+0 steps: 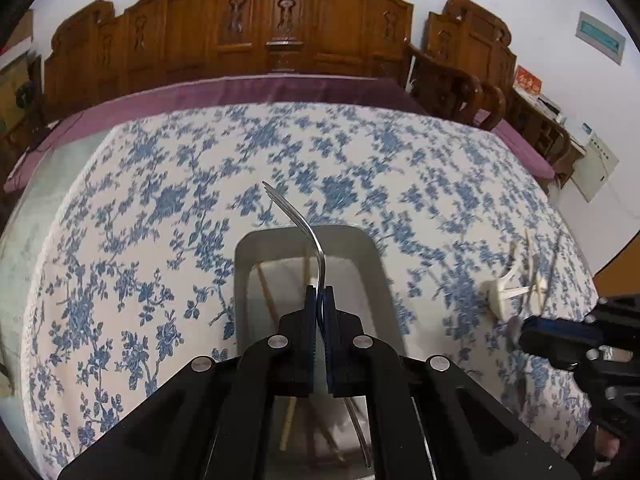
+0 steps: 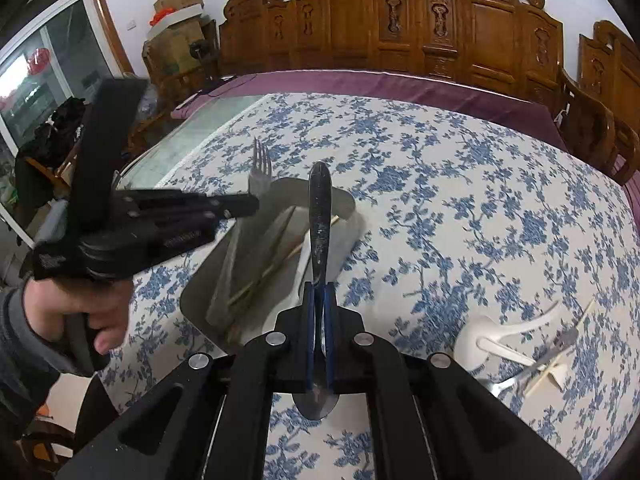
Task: Organize utensils
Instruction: 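Lower the silver fork into the tray and open the left gripper while the right carries the spoon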
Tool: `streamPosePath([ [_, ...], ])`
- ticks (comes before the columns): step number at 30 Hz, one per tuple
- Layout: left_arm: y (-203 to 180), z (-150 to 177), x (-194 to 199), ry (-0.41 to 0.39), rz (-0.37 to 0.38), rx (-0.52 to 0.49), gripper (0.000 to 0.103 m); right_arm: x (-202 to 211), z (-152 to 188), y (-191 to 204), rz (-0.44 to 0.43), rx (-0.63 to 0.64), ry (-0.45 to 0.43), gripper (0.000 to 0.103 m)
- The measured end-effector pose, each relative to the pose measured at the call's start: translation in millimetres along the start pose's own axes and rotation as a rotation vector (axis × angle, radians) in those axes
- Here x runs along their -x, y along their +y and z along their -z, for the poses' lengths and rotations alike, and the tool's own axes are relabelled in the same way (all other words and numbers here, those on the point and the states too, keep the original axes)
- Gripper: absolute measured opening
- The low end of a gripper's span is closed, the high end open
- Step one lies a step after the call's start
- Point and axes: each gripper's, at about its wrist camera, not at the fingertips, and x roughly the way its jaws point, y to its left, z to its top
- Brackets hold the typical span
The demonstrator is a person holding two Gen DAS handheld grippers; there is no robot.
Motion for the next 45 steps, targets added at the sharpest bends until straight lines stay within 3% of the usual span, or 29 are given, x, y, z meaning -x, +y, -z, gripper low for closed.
streamPosePath([
  [9, 15, 13, -23, 0.047, -0.021, 0.018, 0.002, -14, -9, 10, -0.013, 0.014, 0.008, 0.005],
  [26, 11, 28, -29, 0.089, 0.028, 0.004, 0.002, -28, -8, 17, -0.022, 0.012, 0.029, 0.006],
  [45, 40, 38, 43, -0.016, -0.006, 0.031, 0.002, -70, -23, 38, -0.082, -0.012, 0.055, 0.005],
])
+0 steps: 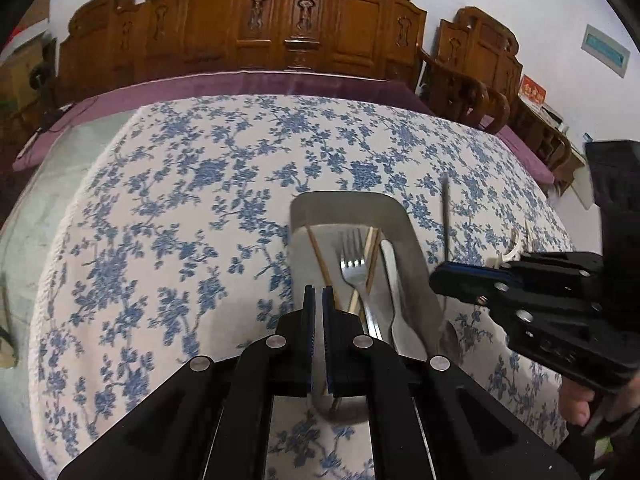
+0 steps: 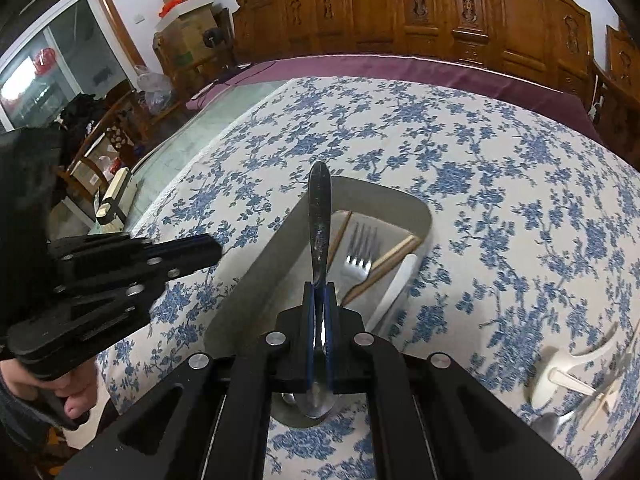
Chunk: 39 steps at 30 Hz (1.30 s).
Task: Organize utensils
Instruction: 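Lower the silver fork into the tray and open the left gripper while the right carries the spoon, then lower the silver spoon into the tray with the right gripper and open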
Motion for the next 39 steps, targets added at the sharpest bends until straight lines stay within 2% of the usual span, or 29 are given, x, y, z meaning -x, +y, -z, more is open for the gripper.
streamPosePath([
  [10, 20, 17, 30, -0.019, -0.043, 0.014, 0.002, -41, -1, 3, 0.008, -0.032, 0.054, 0.005],
  [20, 37, 27, 38, -0.017, -0.063, 0.047, 0.002, -57, 0, 13, 0.003, -0.044, 0.083, 0.006],
  [39, 30, 35, 50, -0.019, -0.066, 0.048, 0.002, -45, 8, 15, 0.009, -0.043, 0.078, 0.009],
])
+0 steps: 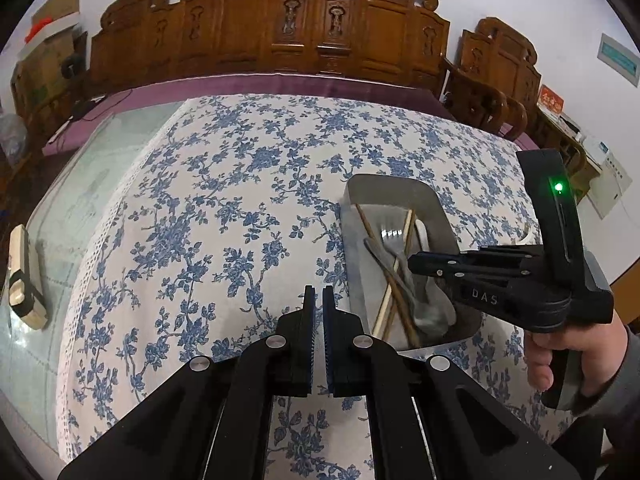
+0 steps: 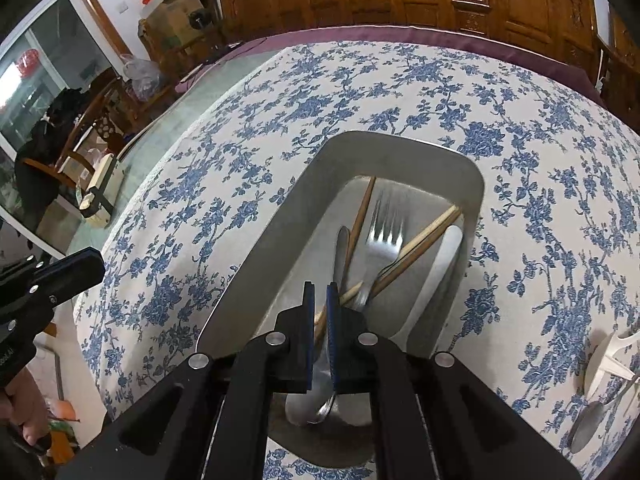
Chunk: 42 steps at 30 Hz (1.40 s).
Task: Organize utensils
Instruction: 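Lower the silver spoon into the tray with the right gripper and open, then reach the right gripper into the pile and grasp a light wooden chopstick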
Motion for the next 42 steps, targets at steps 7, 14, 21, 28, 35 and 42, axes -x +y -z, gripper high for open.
streamPosePath([
  [7, -19, -3, 5, -0.007, 0.016, -0.014, 0.004, 46, 15, -15, 0.025, 0.018, -0.071, 0.009],
  [14, -52, -5, 2, -0.008, 0.054, -0.039, 0.028, 106, 58, -63, 0.094, -0.007, -0.124, 0.025],
  [21, -94, -6, -8, -0.001, 0.103, -0.083, 0.04, 135, 99, -137, 0.196, -0.124, -0.116, 0.034],
  [28, -128, -6, -21, 0.017, 0.147, -0.114, 0.049, 130, 123, -186, 0.254, -0.214, -0.09, 0.038],
  [35, -156, -1, -34, 0.041, 0.173, -0.143, 0.049, 129, 123, -229, 0.263, -0.32, -0.089, 0.038],
  [42, -173, 3, -42, 0.059, 0.189, -0.164, 0.049, 115, 116, -261, 0.252, -0.437, -0.056, 0.038],
])
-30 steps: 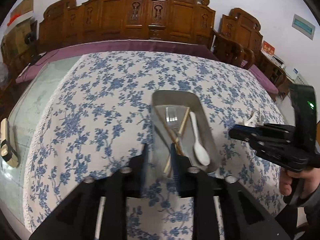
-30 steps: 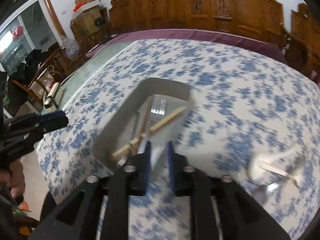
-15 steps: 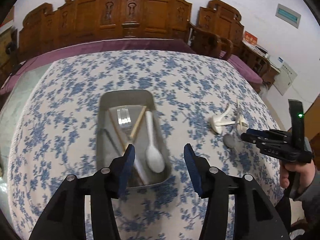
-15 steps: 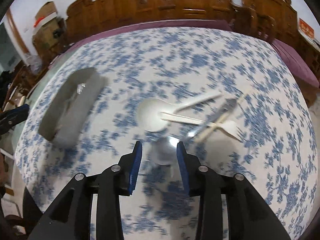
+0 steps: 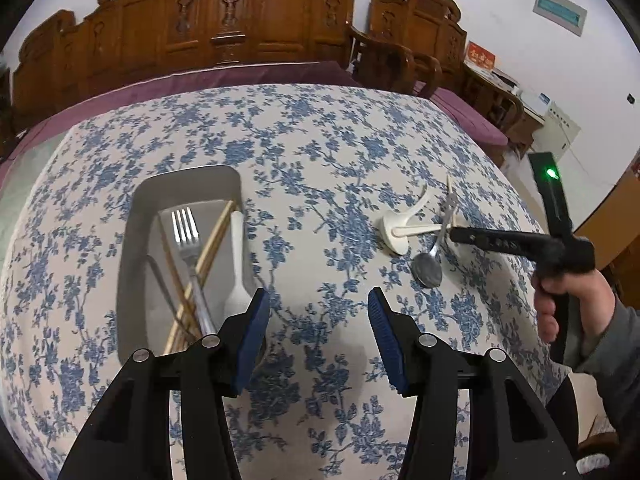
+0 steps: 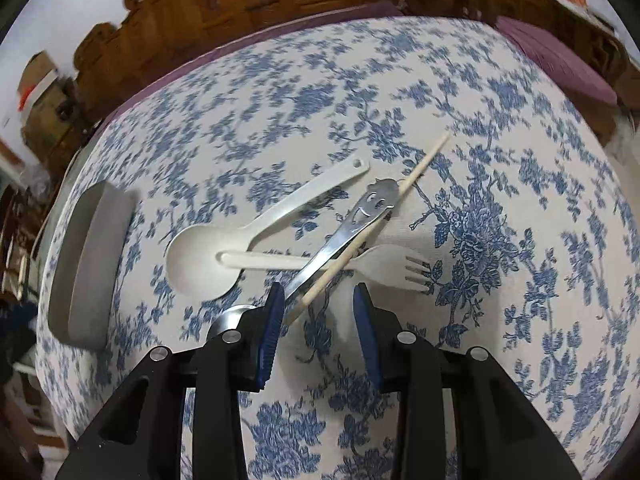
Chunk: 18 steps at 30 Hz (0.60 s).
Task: Organize utensils
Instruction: 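Reach the right gripper into the pile and grasp a light wooden chopstick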
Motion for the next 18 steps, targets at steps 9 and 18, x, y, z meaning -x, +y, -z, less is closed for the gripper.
streamPosePath([
  [9, -20, -1, -4, 0.01, 0.015, -0.031, 0.049, -12, -3, -9, -0.004, -0.092, 0.039, 0.013],
  [18, -50, -11, -22, 0.02, 0.038, -0.08, 0.049, 19, 16, -26, 0.015, -0.037, 0.005, 0.006],
])
